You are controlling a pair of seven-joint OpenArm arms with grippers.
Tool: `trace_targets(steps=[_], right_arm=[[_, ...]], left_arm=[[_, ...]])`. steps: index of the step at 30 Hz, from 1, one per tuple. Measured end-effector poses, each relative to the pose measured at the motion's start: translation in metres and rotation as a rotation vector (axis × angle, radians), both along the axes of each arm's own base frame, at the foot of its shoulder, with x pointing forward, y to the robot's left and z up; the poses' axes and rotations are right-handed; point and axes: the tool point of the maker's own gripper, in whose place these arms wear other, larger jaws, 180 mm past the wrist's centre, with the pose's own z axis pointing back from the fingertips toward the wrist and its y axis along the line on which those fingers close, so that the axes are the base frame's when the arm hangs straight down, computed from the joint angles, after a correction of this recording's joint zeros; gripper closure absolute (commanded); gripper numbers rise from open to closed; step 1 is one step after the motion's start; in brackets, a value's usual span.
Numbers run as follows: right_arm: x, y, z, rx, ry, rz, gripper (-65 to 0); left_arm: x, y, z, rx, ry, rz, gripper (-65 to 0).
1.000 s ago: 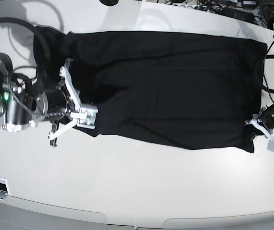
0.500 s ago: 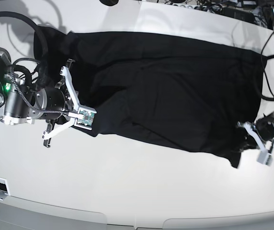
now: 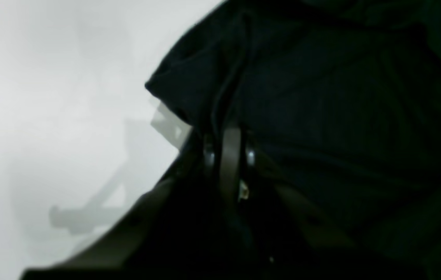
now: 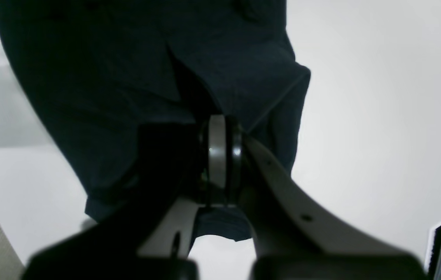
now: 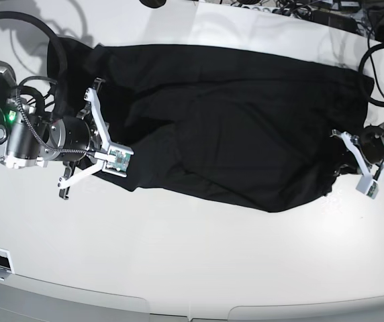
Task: Layout the t-shirt on the table in an organized manner, then fold the t-shirt properly
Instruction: 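Fold the shirt lengthwise with both grippers, bringing the hem over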
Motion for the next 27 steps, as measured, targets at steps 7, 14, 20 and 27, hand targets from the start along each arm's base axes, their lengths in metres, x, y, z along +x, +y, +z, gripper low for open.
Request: trace_targets(steps=[7, 14, 20, 27], right_arm=[[-0.005, 0.004, 0.005, 0.02, -0.01, -0.002, 0.0], [0.026, -0.025, 0.037, 0.069, -0.096, -0.141, 0.0], [0.017, -0.046, 0.037, 0.1, -0.047, -0.203, 0.0], [0.008, -0.056, 0.066, 0.239, -0.002, -0.173, 0.0]], left_arm=[[-0.001, 0.025, 0.009, 0.067, 0.005, 0.003, 0.0], [-0.004, 0.041, 0.008, 0.148, 0.02, -0.008, 0.0], [-0.004, 0.042, 0.009, 0.152, 0.019, -0.008, 0.0], [-0.004, 0.043, 0.009, 0.154, 0.02, -0.008, 0.0]])
